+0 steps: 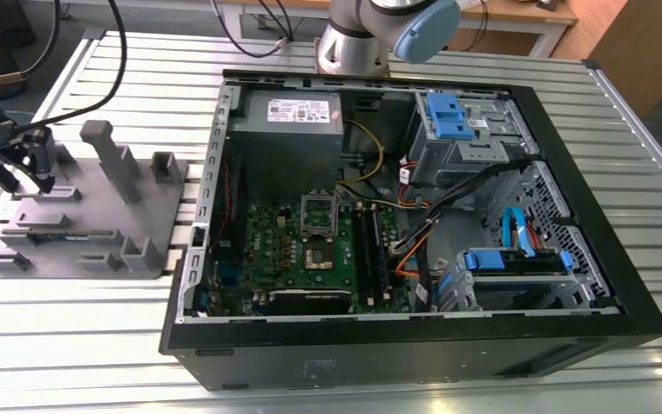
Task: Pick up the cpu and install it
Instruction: 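Pick up the cpu and move it towards the insertion slot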
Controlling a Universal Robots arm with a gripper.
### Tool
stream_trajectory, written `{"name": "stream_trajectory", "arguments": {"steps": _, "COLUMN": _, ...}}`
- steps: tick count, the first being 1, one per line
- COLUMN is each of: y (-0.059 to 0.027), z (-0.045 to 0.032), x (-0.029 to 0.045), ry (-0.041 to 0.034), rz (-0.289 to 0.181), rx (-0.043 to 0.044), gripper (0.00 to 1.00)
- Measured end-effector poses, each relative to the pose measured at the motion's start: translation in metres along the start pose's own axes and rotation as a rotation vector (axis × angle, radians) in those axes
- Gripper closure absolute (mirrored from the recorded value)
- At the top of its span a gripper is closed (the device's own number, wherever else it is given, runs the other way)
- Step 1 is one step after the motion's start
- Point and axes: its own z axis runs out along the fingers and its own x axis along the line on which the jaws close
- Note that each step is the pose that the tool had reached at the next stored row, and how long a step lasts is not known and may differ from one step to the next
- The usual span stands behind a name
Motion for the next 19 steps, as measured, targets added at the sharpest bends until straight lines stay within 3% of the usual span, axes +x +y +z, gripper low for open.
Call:
{"name": "stream_trajectory", "arguments": {"steps": 3, "y": 0.0002, "z": -0.0042, "x": -0.0010, "ry": -0.0004, "rz": 0.000, "rx": -0.0002, "gripper": 0.53}}
{"name": "stream_trajectory", "arguments": {"steps": 19, "y": 0.0002, "z": -0.0057, "x": -0.0022, "ry": -0.0001, "rz": 0.000, "rx": -0.0001, "gripper": 0.53}}
